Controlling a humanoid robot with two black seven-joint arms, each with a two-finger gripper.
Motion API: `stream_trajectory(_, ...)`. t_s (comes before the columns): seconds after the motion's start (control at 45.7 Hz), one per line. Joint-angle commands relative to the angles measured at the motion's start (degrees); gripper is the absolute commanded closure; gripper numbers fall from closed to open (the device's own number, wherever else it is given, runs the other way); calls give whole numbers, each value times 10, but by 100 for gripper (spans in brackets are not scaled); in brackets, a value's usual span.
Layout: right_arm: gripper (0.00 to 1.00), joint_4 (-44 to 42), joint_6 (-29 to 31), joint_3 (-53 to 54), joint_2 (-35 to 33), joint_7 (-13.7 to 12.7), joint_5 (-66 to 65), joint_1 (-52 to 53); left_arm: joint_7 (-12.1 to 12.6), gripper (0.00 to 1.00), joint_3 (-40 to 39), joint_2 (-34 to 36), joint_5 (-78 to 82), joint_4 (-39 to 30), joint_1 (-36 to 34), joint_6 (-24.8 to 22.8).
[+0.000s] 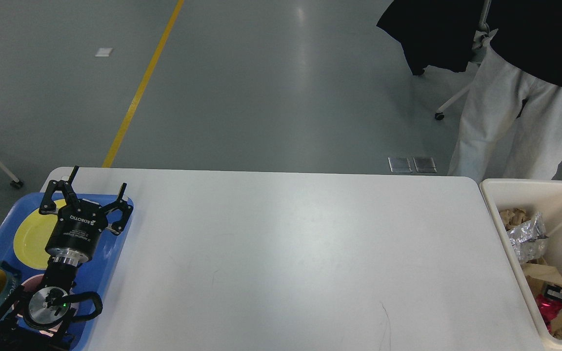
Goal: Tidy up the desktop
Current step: 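Lower the red can into the white bin and open the right gripper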
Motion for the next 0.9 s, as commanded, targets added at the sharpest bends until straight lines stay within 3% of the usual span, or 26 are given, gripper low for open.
stream_trajectory(0.0,0,0,-2,0,-4,0,0,3,0,4,0,0,1,0,0,0)
stream_trajectory(0.131,0,-3,-11,12,-4,2,2,12,0,4,0,0,0,0,0,0)
stream_trajectory(0.197,0,-2,-8,82,-6,5,14,23,0,4,0,0,0,0,0,0)
stream_trajectory(0.416,0,60,-5,605,-60,13,11,48,0,4,0,0,0,0,0,0)
stream_trajectory(0.526,0,152,-2,882,-104,54,11,40,0,4,0,0,0,0,0,0)
stream_trajectory(0.657,0,278,9,1176,-89,91,10,-37,0,4,0,1,0,0,1,0)
stream_trajectory(0.745,0,354,55,1297,-57,102,3,-79,-1,4,0,0,0,0,1,0)
stream_trajectory(0.876,0,380,188,1341,-10,106,-81,-114,-1,4,0,0,0,0,1,0)
